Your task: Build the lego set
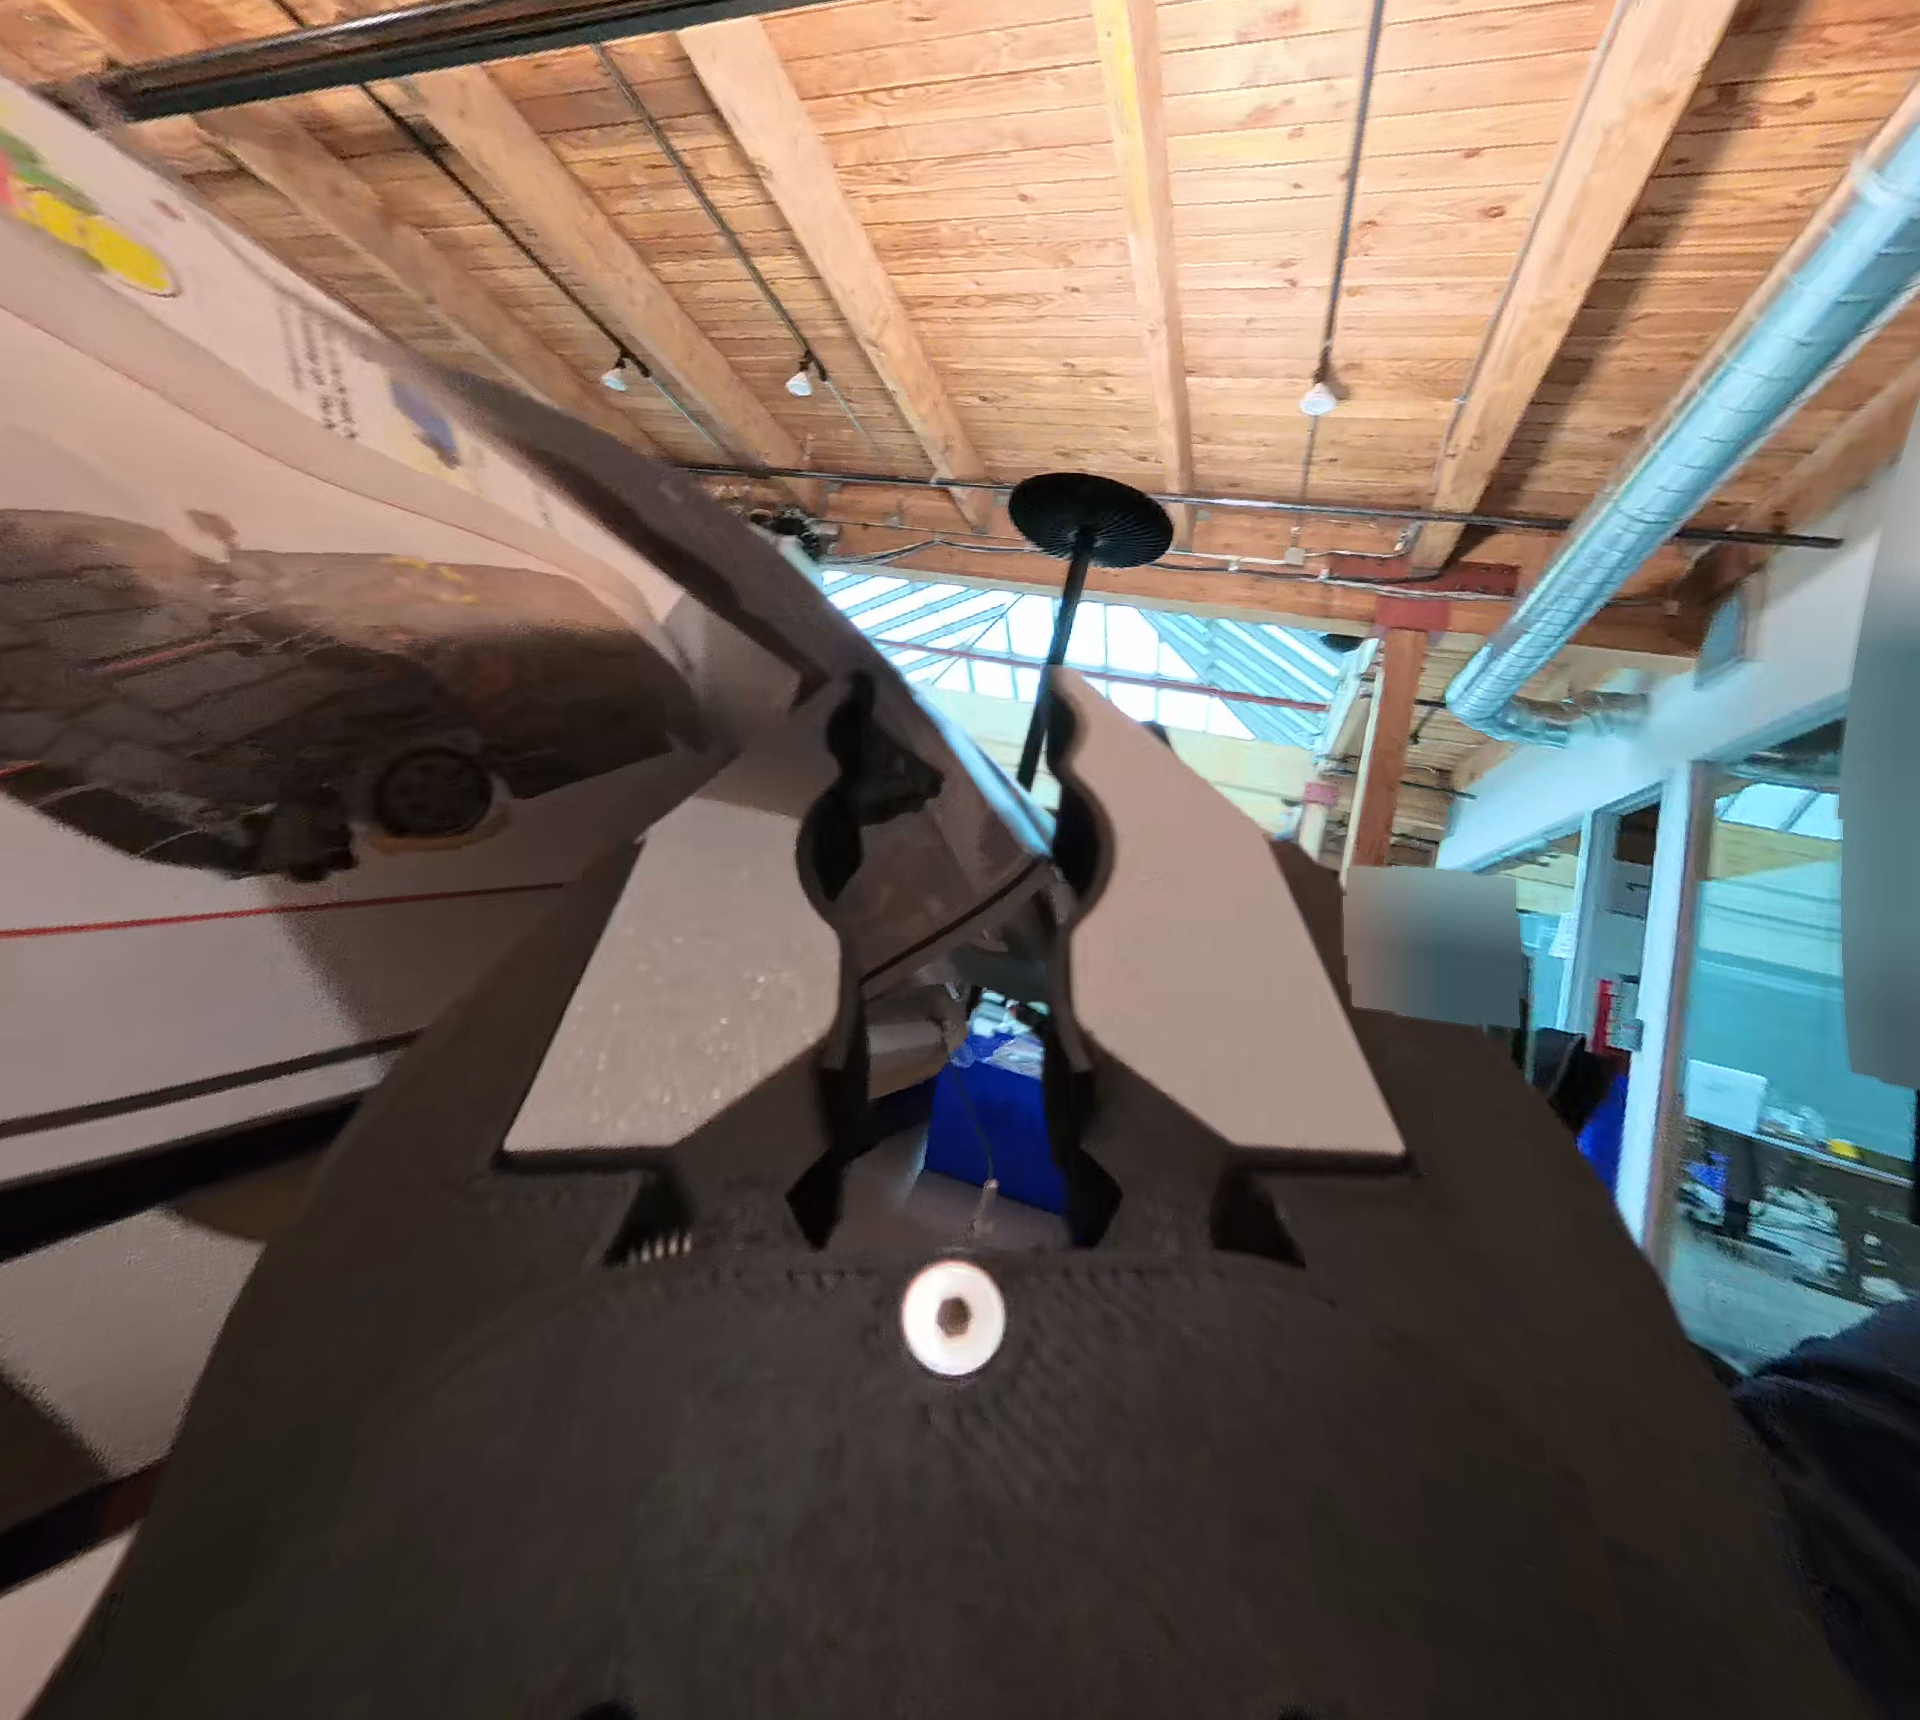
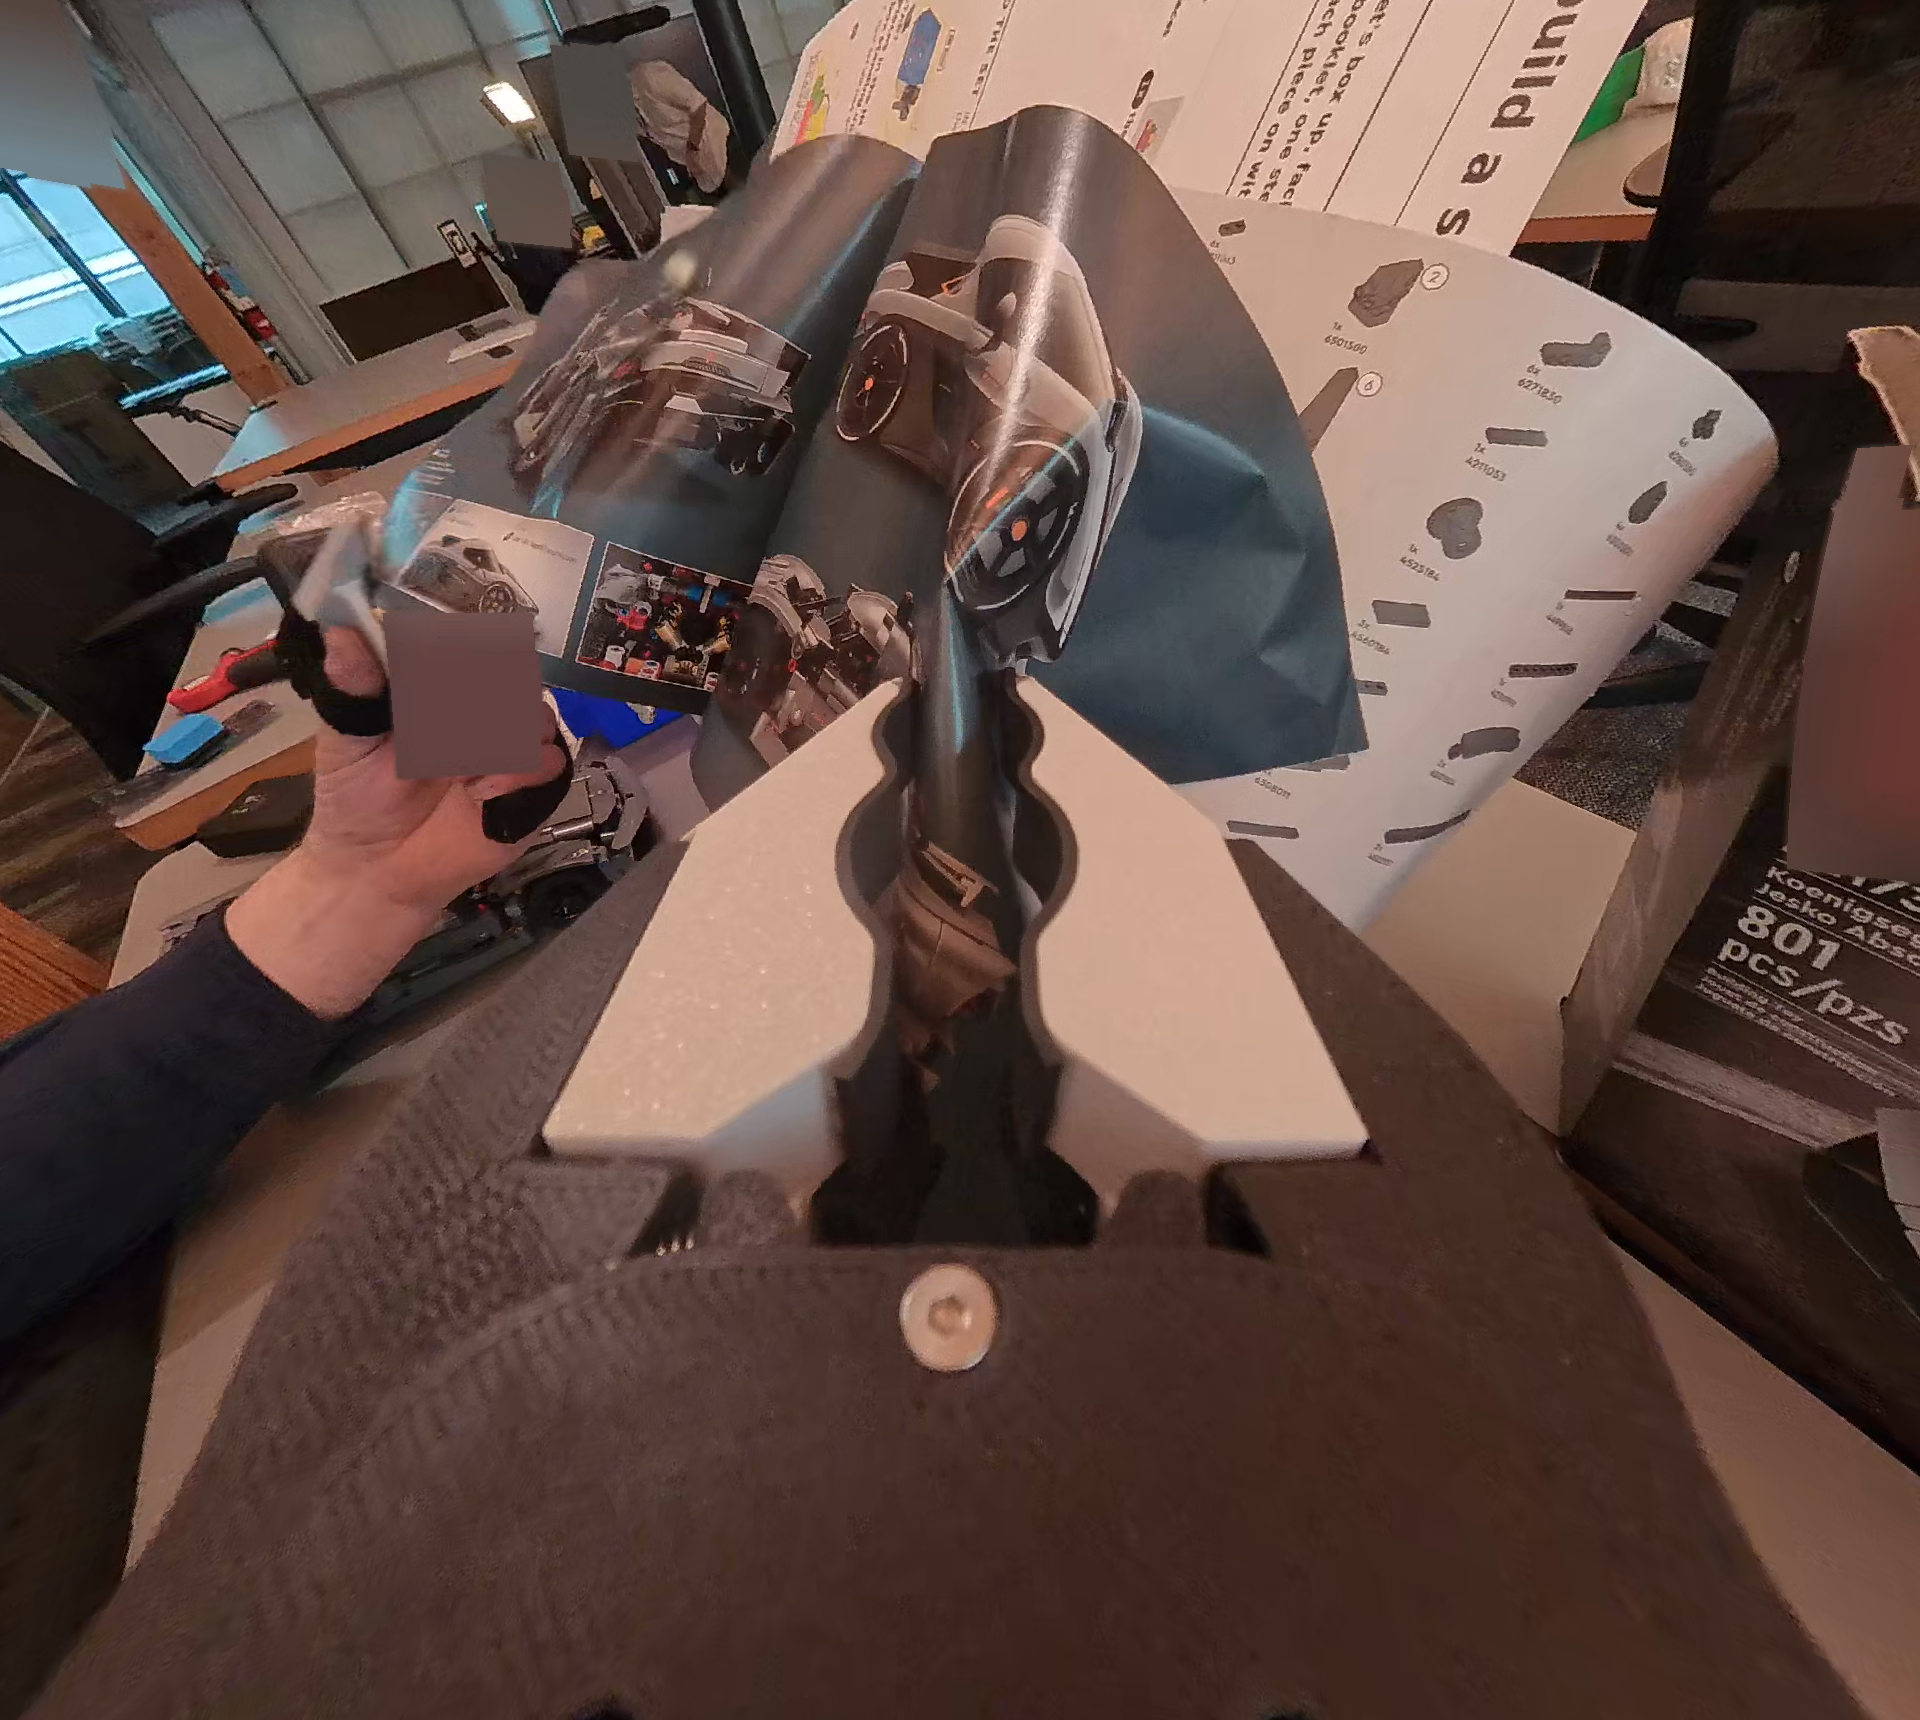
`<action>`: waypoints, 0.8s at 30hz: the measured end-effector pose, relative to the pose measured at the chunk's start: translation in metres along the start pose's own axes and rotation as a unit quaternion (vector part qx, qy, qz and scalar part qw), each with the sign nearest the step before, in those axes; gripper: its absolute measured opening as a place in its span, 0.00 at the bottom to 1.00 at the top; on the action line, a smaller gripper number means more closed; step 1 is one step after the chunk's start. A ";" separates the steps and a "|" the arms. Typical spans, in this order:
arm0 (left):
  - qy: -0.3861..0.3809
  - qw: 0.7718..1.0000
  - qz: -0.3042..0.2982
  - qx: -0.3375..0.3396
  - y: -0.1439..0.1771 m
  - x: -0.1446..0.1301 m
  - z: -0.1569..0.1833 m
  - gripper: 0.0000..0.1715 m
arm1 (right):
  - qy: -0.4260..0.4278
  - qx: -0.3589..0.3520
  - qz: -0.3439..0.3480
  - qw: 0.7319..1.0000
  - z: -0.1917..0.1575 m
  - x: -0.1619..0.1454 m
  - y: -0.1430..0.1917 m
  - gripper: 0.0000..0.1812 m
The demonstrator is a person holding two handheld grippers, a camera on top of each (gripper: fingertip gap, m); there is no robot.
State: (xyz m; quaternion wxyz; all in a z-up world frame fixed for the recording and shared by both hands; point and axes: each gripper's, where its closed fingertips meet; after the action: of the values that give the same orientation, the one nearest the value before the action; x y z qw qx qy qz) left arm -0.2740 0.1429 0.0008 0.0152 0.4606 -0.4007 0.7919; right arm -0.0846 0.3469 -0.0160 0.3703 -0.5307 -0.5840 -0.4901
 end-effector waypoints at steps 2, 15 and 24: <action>-0.007 1.000 -0.005 0.028 0.004 0.000 -0.009 0.06 | 0.002 0.000 0.001 1.000 -0.001 0.001 0.001 0.06; -0.023 0.963 -0.088 0.255 0.034 -0.015 -0.076 0.00 | 0.025 -0.006 0.000 1.000 -0.010 0.007 -0.001 0.04; 0.093 0.959 -0.044 0.265 0.055 -0.017 -0.097 0.05 | 0.025 -0.013 -0.005 1.000 -0.008 0.005 -0.002 0.03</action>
State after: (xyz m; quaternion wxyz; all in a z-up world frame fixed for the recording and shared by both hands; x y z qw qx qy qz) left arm -0.3556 0.1740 -0.0707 -0.0360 0.3897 -0.1524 0.9075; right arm -0.0884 0.3402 -0.0096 0.3751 -0.5205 -0.5706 -0.5127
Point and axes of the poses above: each gripper's, where its closed fingertips meet, y back along the fingers, x out of its top, z = x × y across the jaws, and after that the axes turned 3 degrees about -z, right-handed
